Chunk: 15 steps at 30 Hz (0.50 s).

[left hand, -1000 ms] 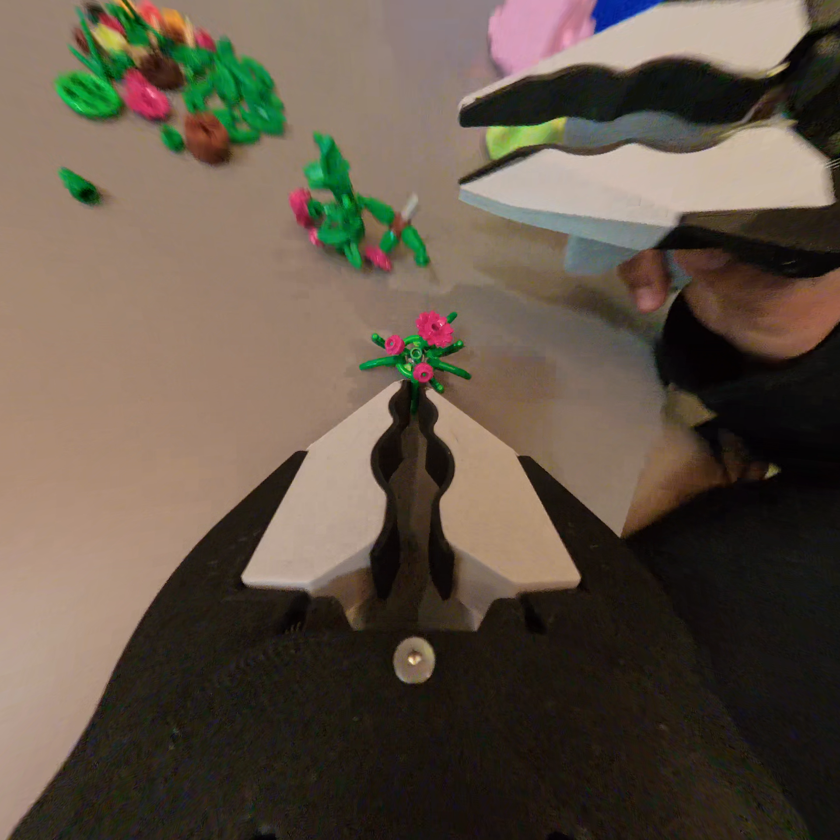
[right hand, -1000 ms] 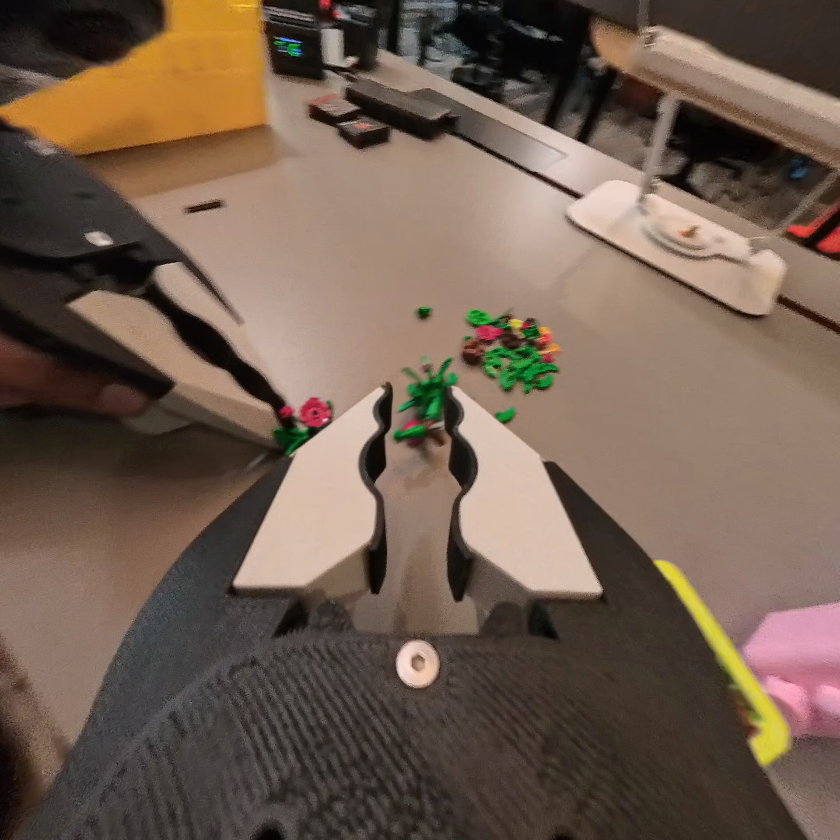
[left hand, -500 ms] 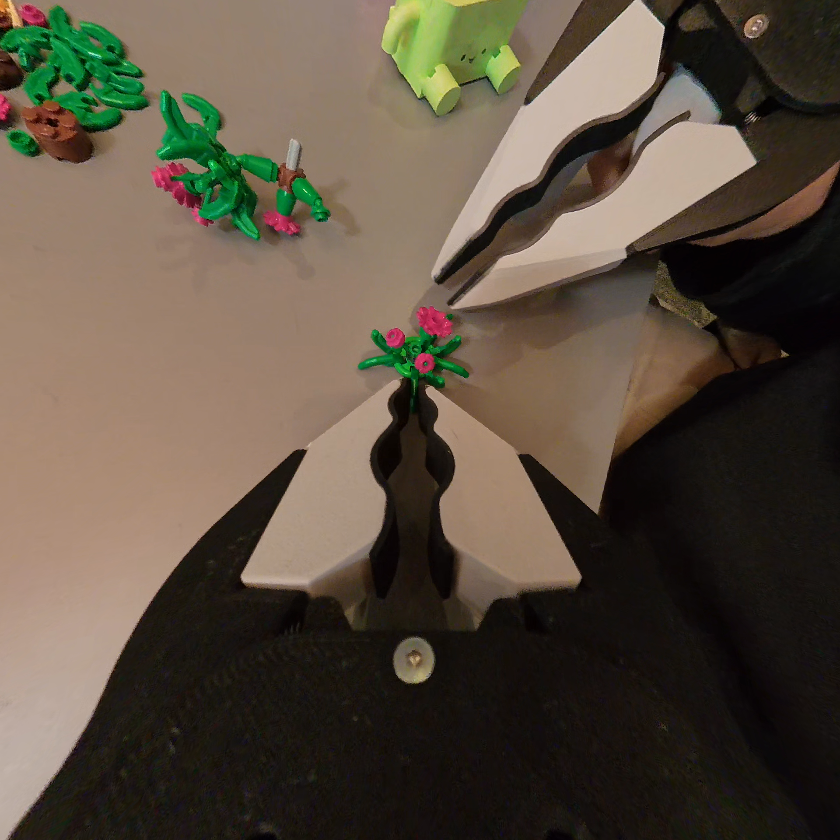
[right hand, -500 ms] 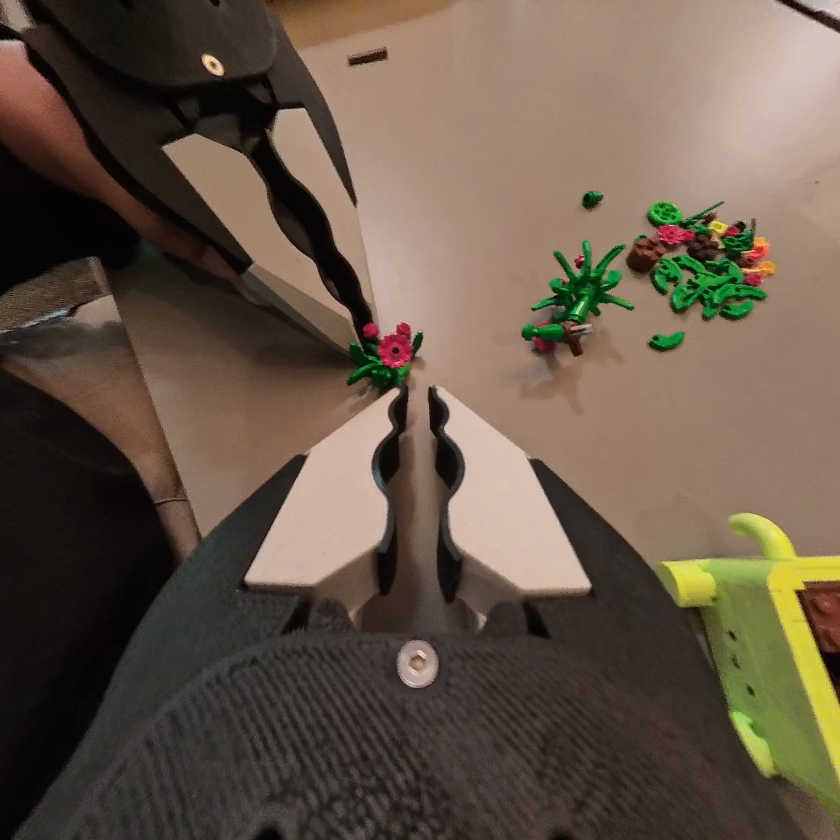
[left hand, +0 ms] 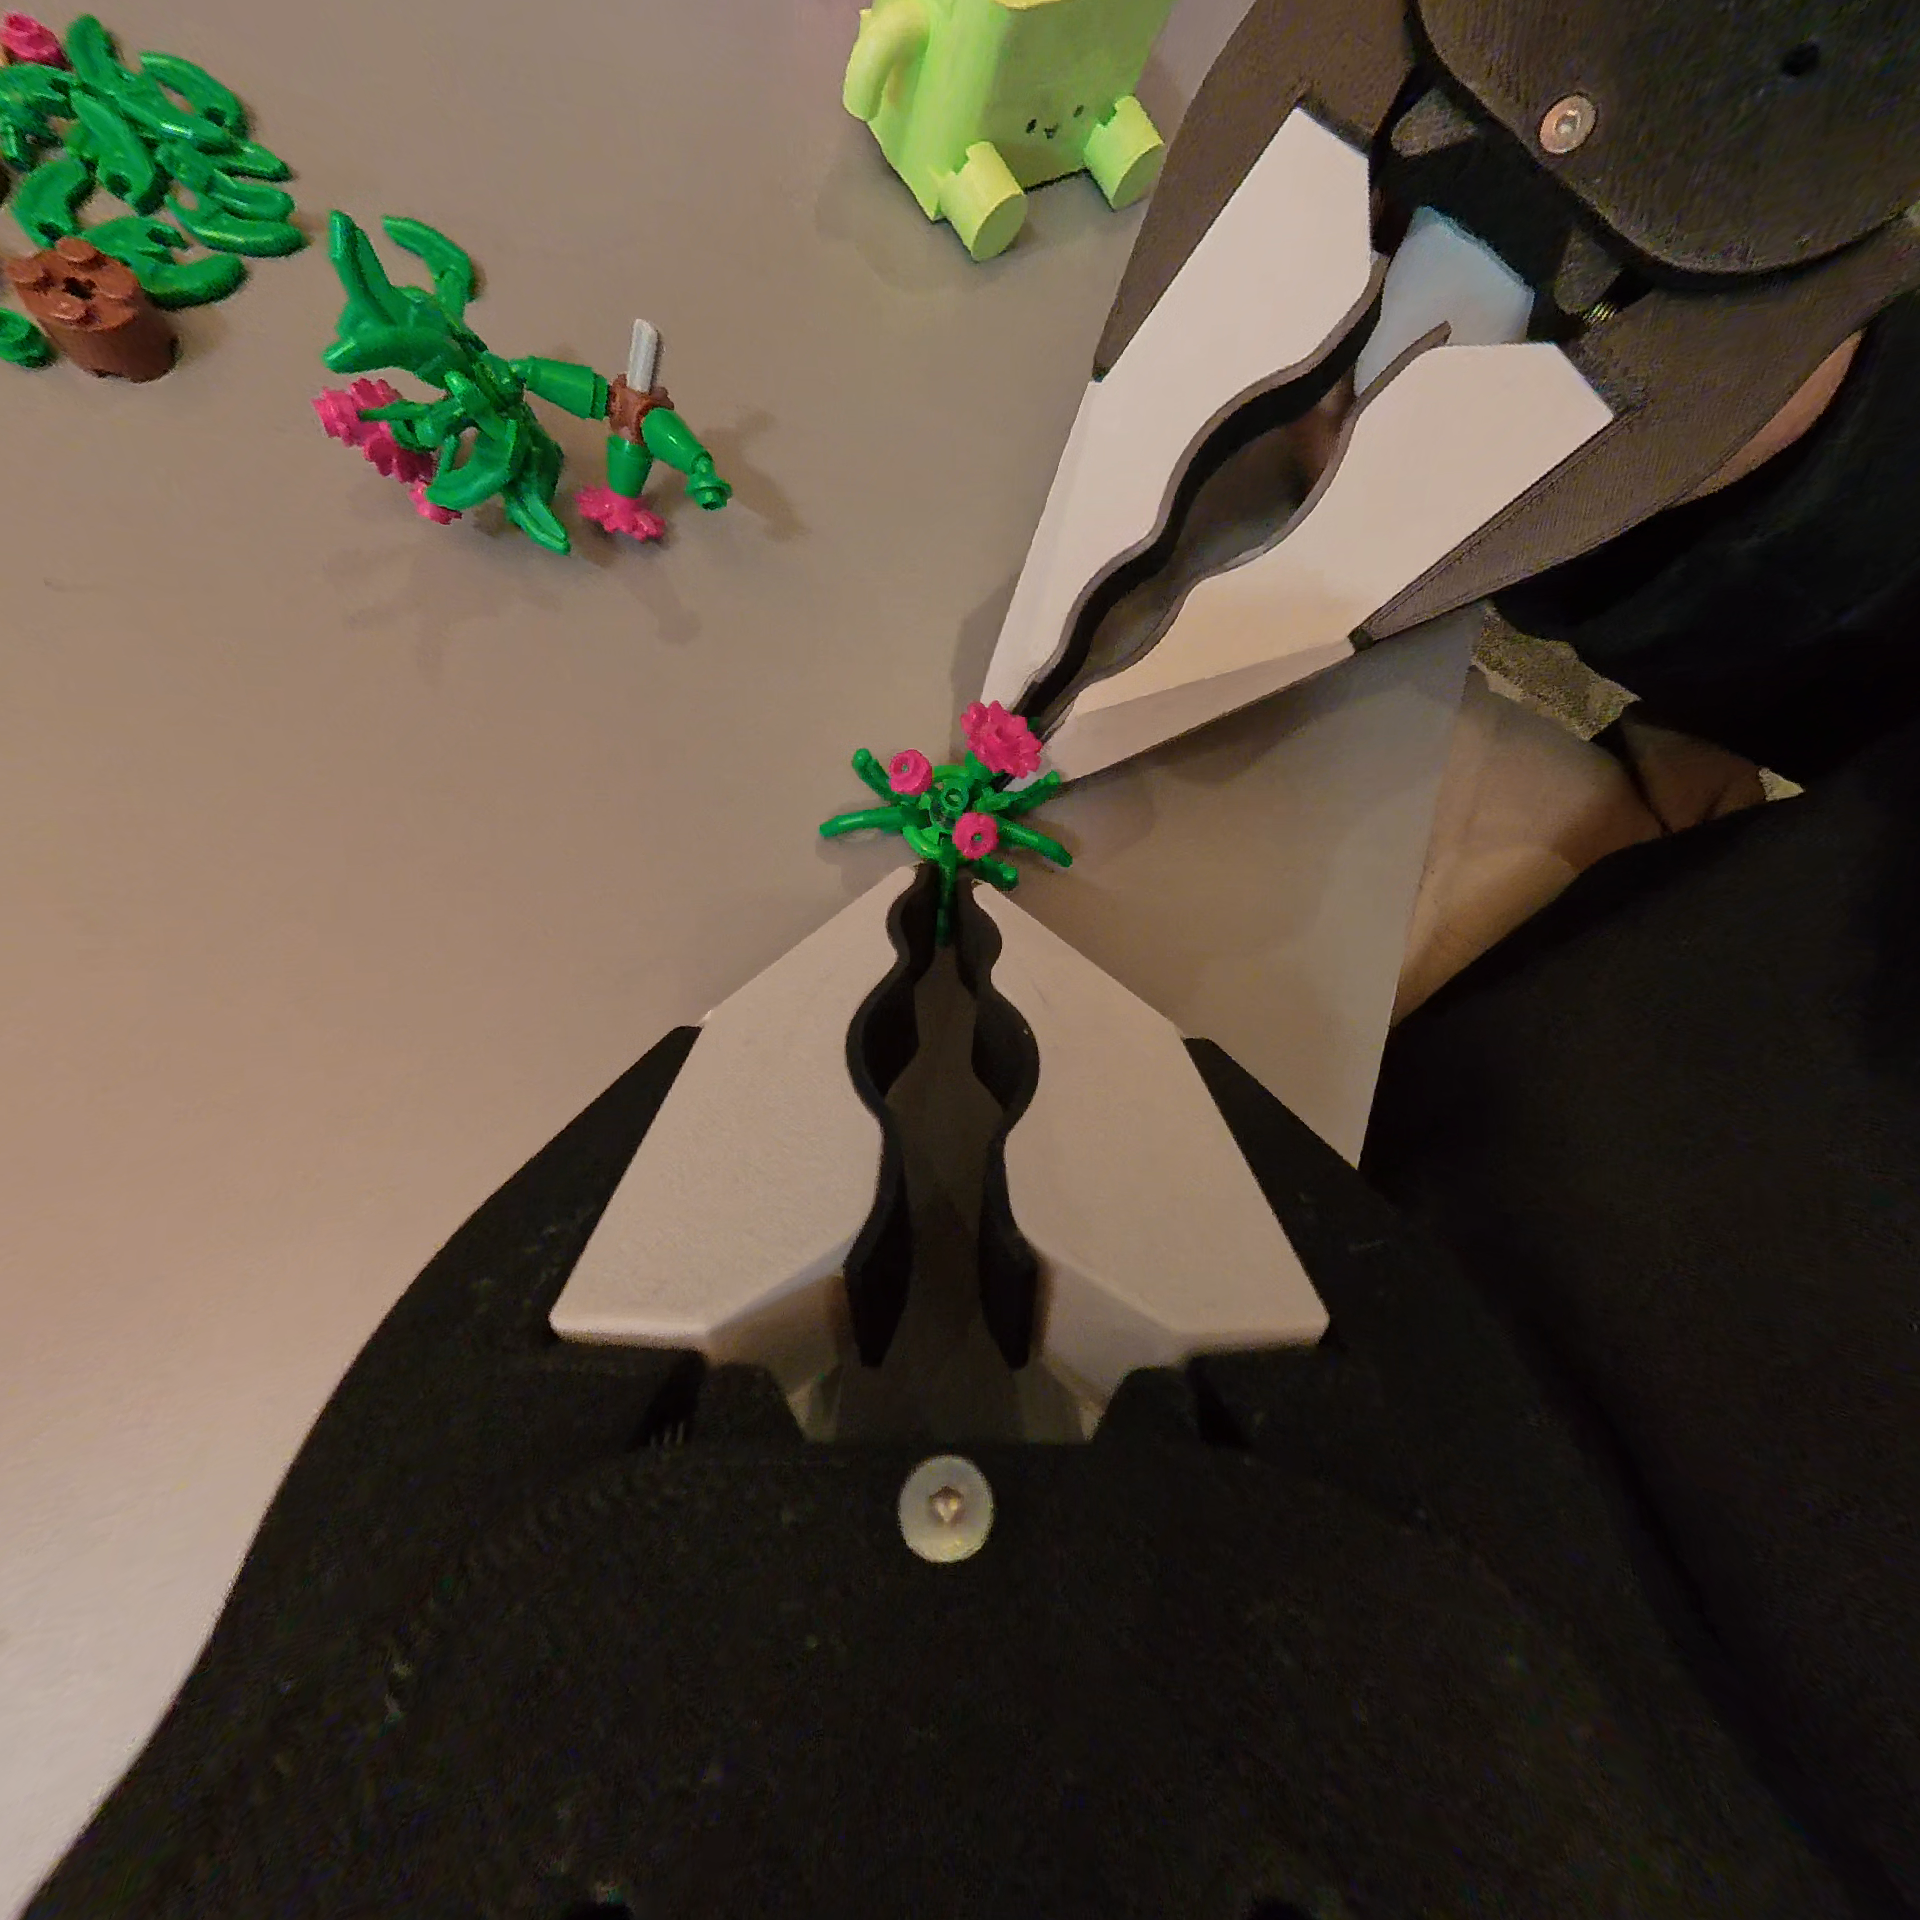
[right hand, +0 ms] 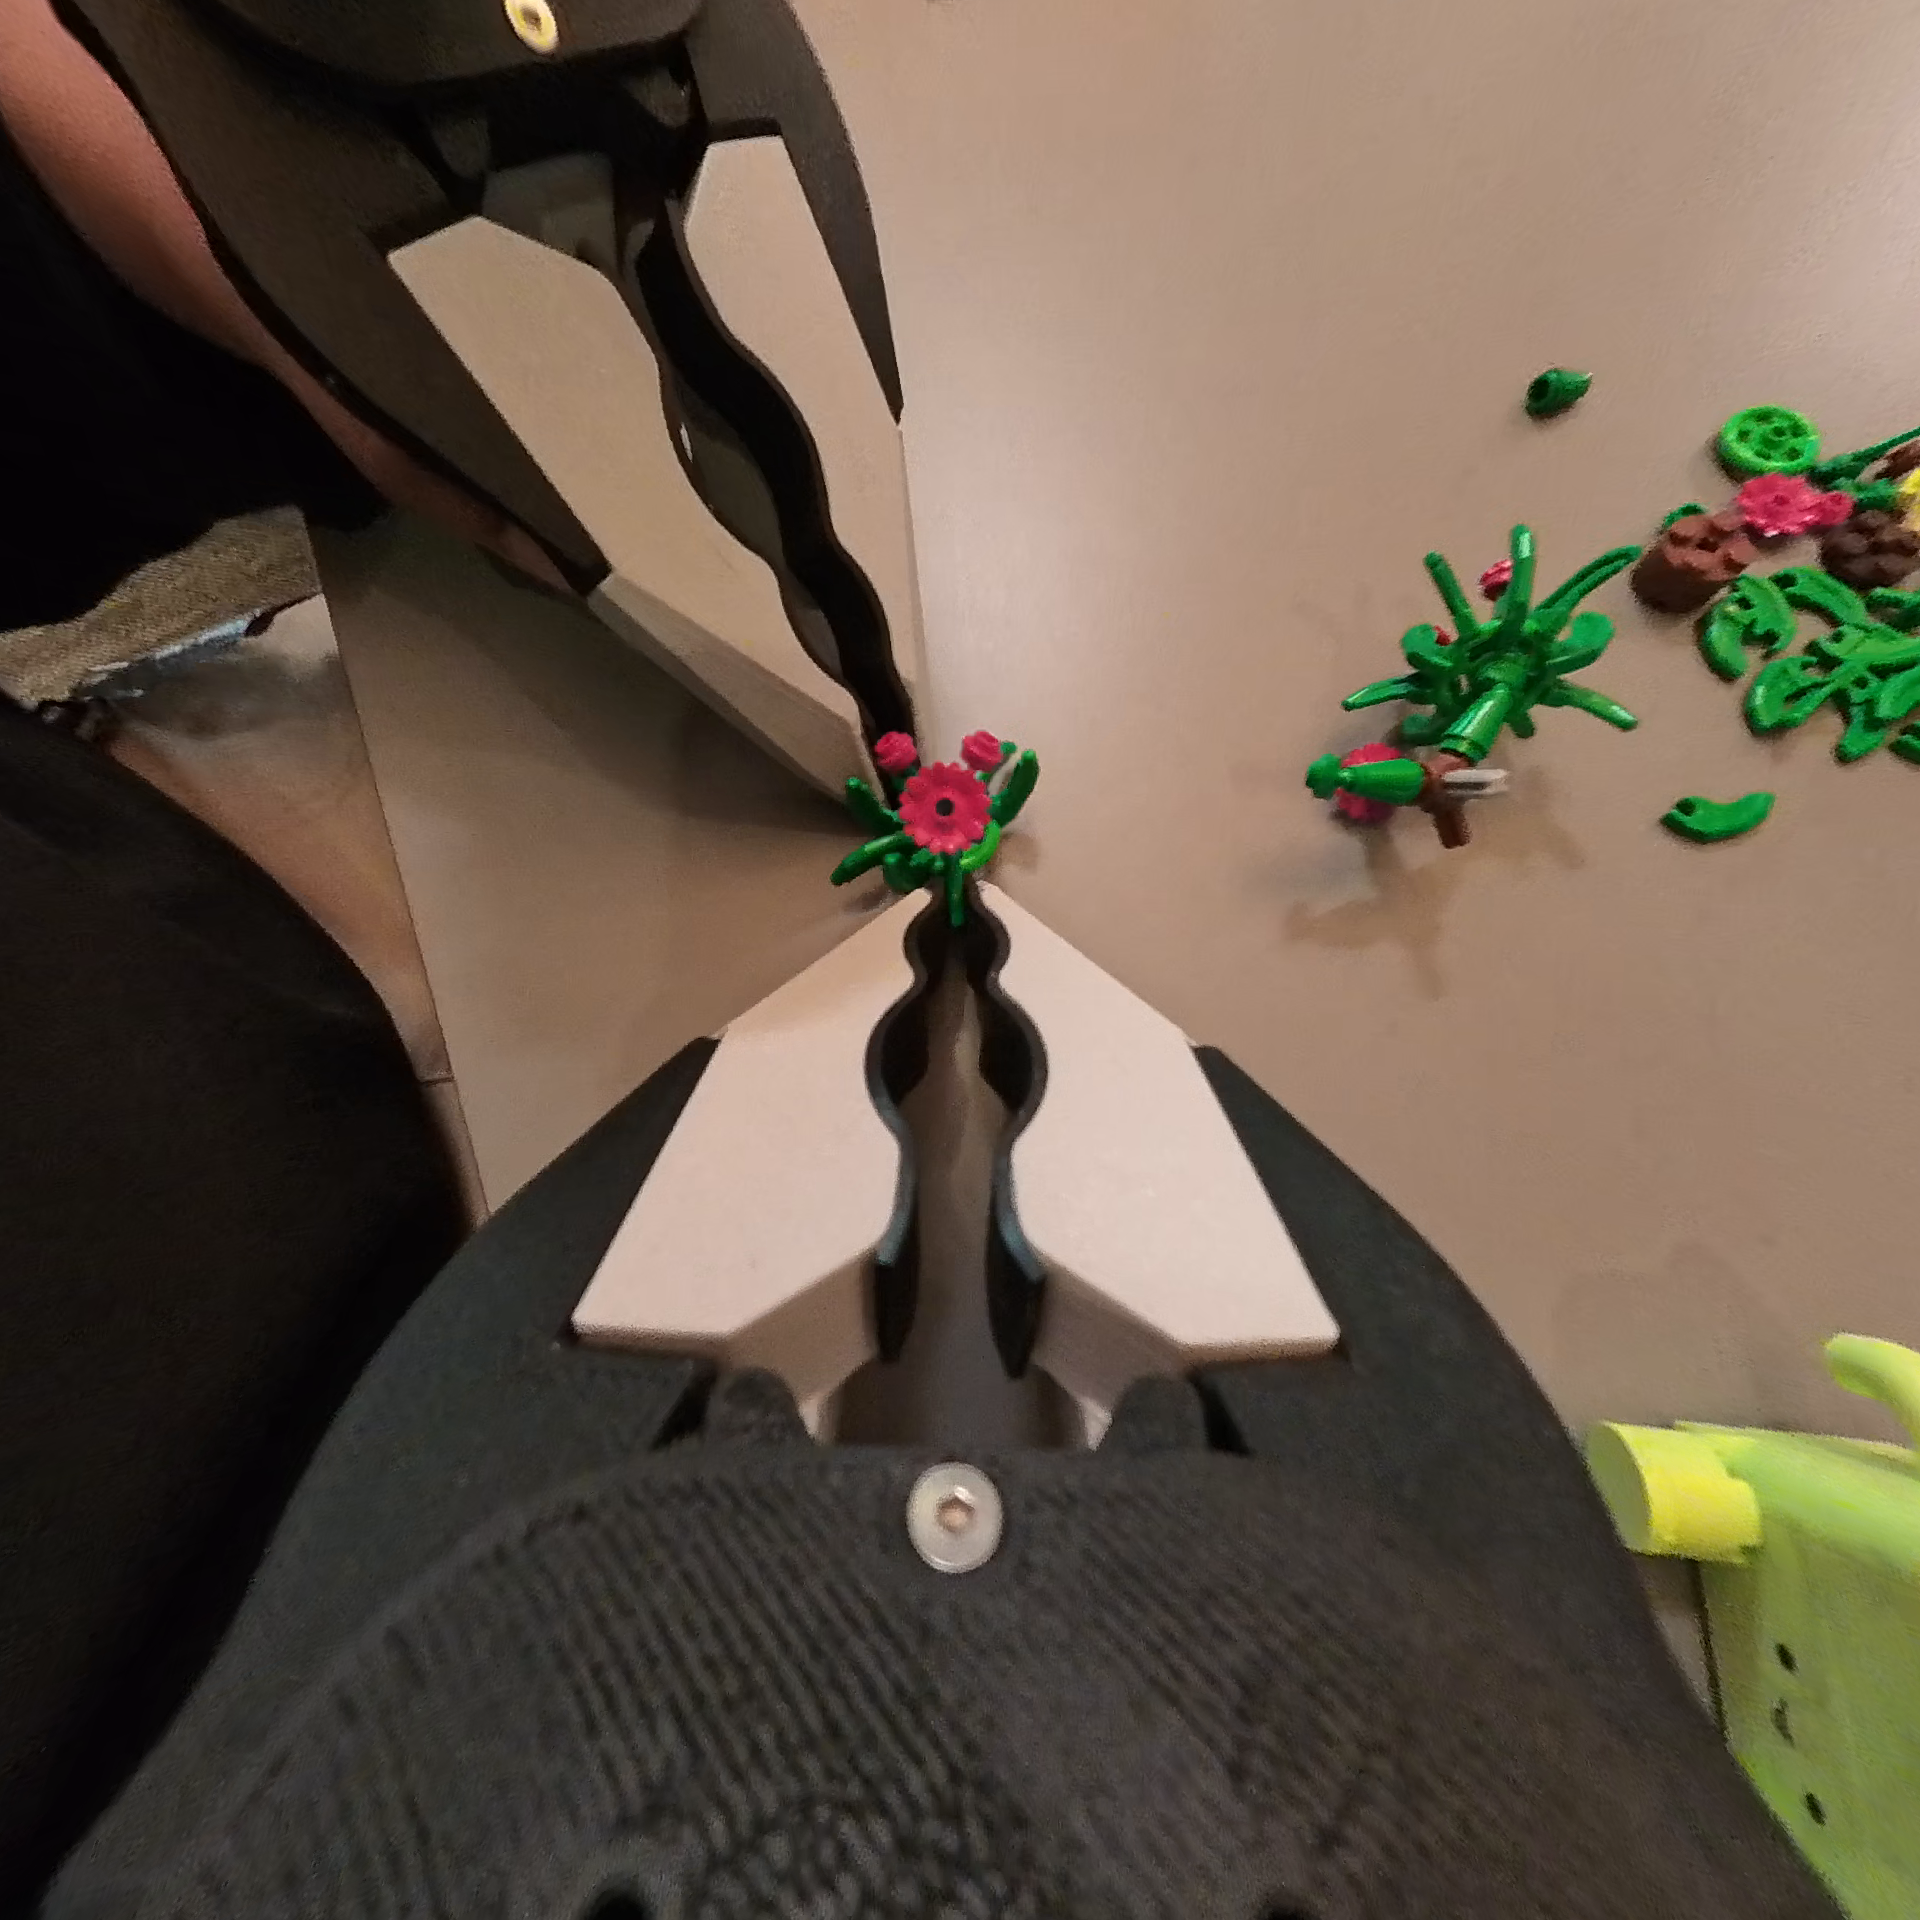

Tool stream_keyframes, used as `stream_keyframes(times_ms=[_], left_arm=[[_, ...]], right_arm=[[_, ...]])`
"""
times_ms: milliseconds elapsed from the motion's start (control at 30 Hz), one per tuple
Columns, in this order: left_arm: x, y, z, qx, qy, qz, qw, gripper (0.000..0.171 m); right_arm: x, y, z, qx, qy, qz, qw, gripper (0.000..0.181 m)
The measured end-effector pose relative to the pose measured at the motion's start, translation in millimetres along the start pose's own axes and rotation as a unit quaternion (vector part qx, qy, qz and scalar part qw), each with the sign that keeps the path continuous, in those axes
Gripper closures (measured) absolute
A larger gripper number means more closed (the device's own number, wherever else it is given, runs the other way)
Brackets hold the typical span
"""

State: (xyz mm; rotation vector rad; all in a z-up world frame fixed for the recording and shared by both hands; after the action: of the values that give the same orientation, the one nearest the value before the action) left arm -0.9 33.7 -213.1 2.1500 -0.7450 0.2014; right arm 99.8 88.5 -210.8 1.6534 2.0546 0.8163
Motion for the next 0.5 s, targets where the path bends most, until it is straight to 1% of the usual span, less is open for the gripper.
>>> stream_keyframes(times_ms=[100, 167, 233, 300, 367, 400, 500], left_arm=[[-4, 3, -2, 0.014, 0.017, -0.004, 1.000, 0.171], [-2, 9, -4, 0.039, 0.023, 0.031, 0.999, 0.171], [-3, 17, -7, 0.076, 0.039, 0.059, 0.995, 0.171], [-5, 22, -11, 0.113, 0.065, 0.087, 0.988, 0.169], [-5, 26, -15, 0.150, 0.079, 0.104, 0.980, 0.159], [-5, 27, -16, 0.158, 0.080, 0.105, 0.979, 0.157], [-3, 24, -15, 0.145, 0.072, 0.089, 0.983, 0.159]], right_arm=[[3, 6, -6, 0.038, -0.001, 0.024, 0.999, 0.181], [3, 13, -12, 0.083, -0.009, 0.021, 0.996, 0.181], [7, 19, -14, 0.114, -0.028, 0.022, 0.993, 0.181], [9, 21, -14, 0.123, -0.035, 0.028, 0.991, 0.181], [9, 20, -14, 0.122, -0.035, 0.024, 0.992, 0.181], [9, 20, -14, 0.120, -0.036, 0.023, 0.992, 0.181], [10, 19, -14, 0.117, -0.043, 0.016, 0.992, 0.181]])
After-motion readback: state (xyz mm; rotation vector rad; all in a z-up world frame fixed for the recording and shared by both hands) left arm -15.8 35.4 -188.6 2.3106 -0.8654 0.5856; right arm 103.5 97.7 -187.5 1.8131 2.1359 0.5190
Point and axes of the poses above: each gripper's, where its closed fingertips meet, y back along the fingers, z out of its underside, x = y × z across the jaws, the point moved 7 cm from there along y, back along the fingers, and after that the axes turned 10 degrees about y, right-handed, at the moved point
